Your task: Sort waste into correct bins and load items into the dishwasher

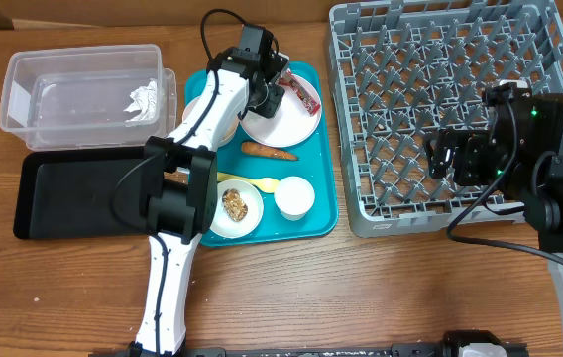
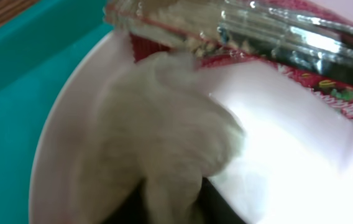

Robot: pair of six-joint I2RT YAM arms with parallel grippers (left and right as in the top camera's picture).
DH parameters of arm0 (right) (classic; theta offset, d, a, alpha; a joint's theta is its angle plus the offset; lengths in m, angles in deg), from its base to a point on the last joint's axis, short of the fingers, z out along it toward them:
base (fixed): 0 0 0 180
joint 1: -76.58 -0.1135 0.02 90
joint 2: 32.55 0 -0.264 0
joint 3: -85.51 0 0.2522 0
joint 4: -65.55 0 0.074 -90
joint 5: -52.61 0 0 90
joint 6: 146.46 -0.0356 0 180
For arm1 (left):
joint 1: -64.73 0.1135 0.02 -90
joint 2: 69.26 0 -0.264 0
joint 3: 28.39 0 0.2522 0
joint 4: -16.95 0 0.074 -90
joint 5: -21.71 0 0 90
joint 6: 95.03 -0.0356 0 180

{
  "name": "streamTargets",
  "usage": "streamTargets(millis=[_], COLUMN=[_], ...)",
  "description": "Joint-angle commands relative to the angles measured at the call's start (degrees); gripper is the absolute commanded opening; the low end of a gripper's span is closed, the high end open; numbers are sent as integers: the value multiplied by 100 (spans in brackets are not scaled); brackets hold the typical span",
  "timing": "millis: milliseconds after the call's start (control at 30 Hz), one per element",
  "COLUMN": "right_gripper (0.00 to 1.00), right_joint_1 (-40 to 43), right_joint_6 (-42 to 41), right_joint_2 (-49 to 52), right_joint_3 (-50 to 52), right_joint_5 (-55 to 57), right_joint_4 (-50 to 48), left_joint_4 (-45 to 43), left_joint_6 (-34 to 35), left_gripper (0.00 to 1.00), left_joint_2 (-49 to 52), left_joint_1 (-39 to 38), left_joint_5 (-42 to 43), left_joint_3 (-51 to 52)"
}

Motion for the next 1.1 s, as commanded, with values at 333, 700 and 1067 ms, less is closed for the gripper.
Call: streamTargets(millis=[333, 700, 1067], right_gripper=[100, 100, 100], right_joint_1=[31, 31, 31], right_joint_6=[22, 20, 22], right_joint_2=[-15, -15, -15], right_joint_3=[-122, -122, -122], right_joint_5=[-39, -39, -81], right_joint_4=[-31, -37, -33], left_joint_4=[1250, 2476, 1937], left_joint_6=[796, 1497, 2205], left_gripper=[4, 4, 100], left_joint_2=[-704, -835, -308], left_joint_1=[96, 1360, 2503], left_joint_5=[4, -1722, -195], left_joint_3=[-1694, -2599, -1906])
